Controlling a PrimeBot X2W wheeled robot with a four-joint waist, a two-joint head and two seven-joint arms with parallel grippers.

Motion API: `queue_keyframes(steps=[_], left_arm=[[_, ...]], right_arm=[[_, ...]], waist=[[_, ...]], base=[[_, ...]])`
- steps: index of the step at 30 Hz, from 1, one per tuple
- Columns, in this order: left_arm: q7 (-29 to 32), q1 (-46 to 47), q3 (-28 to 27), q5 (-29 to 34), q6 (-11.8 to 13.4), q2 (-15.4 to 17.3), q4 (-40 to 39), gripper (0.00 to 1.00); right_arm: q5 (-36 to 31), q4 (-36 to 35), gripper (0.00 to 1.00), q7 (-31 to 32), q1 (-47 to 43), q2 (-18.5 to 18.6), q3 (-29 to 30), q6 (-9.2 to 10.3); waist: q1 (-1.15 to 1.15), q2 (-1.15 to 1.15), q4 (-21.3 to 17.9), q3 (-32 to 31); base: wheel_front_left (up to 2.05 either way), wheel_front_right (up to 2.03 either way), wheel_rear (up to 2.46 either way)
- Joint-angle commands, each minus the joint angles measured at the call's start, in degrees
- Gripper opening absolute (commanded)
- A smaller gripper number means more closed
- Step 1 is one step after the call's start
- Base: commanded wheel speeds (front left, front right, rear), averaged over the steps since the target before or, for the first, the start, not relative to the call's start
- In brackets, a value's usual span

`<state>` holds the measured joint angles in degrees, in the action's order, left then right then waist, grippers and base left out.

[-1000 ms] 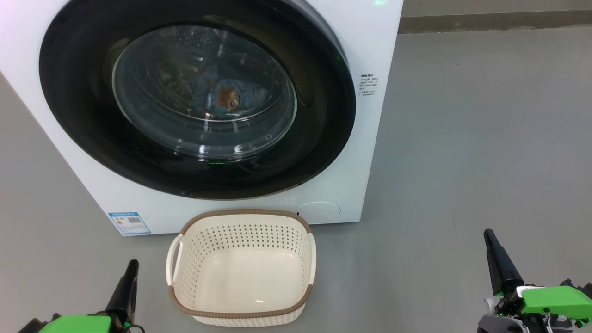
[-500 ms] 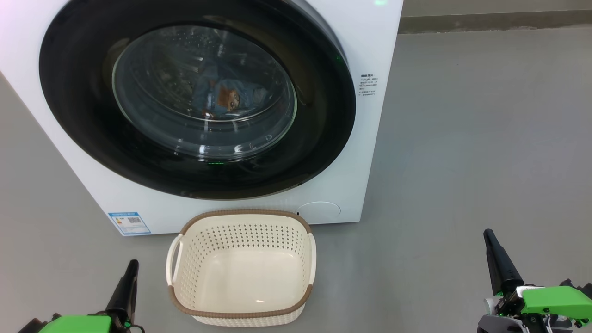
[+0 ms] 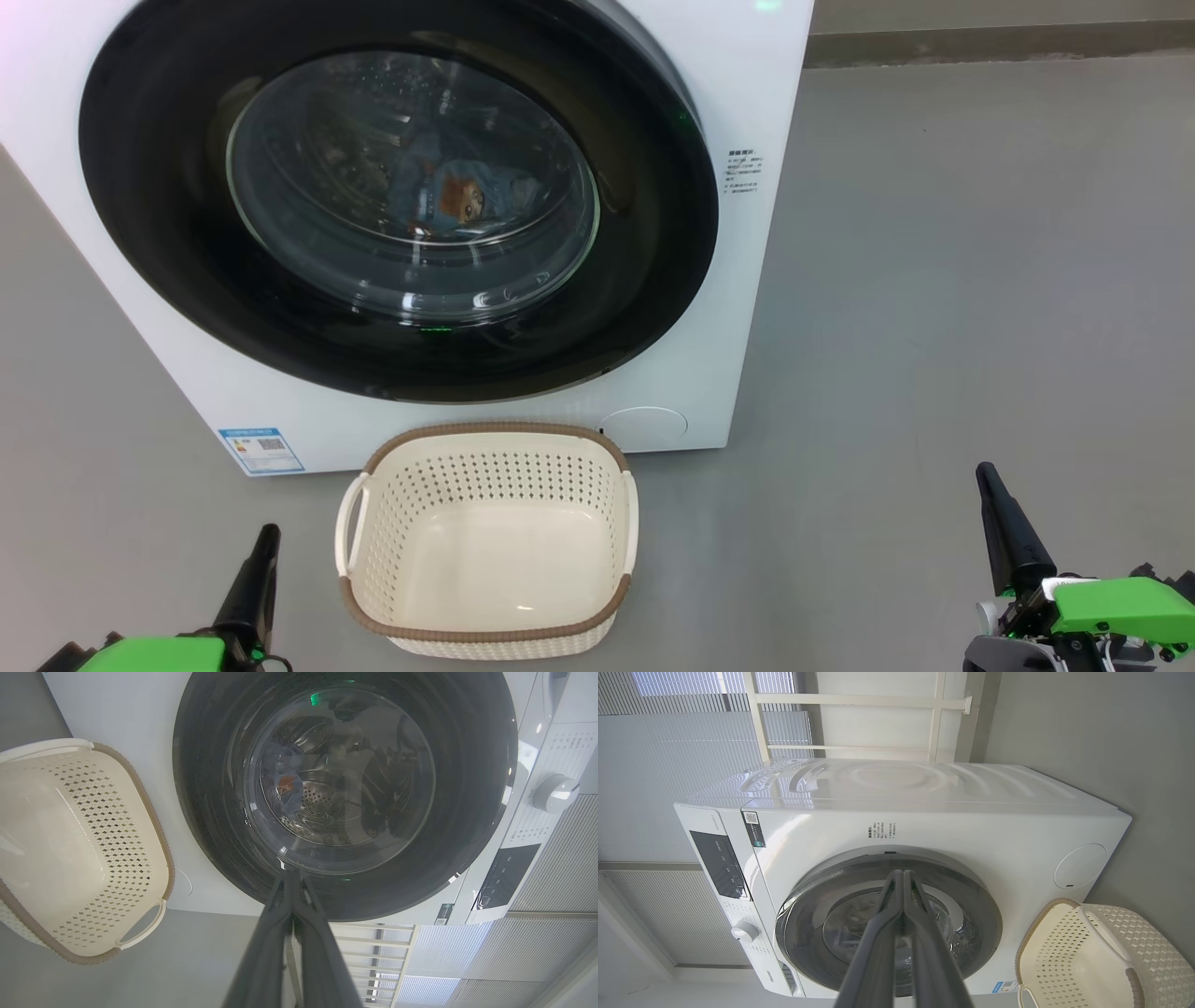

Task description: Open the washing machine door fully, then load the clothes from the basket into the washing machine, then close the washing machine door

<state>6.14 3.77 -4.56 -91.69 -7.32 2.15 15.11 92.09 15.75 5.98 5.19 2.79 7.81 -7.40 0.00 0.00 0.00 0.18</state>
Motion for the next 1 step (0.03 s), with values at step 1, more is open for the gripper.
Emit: queue_keyframes(steps=[1], left_arm=[[0.4,2.4,-2.0,-0.4,-0.2,0.7,-1.1,0.0]], right_arm=[[0.1,-1.7,0.0,0.5,1.0,0.1,-1.3,-0.09]], waist=[[0.0,0.0,0.0,0.0]], base=[[0.0,0.0,0.0]])
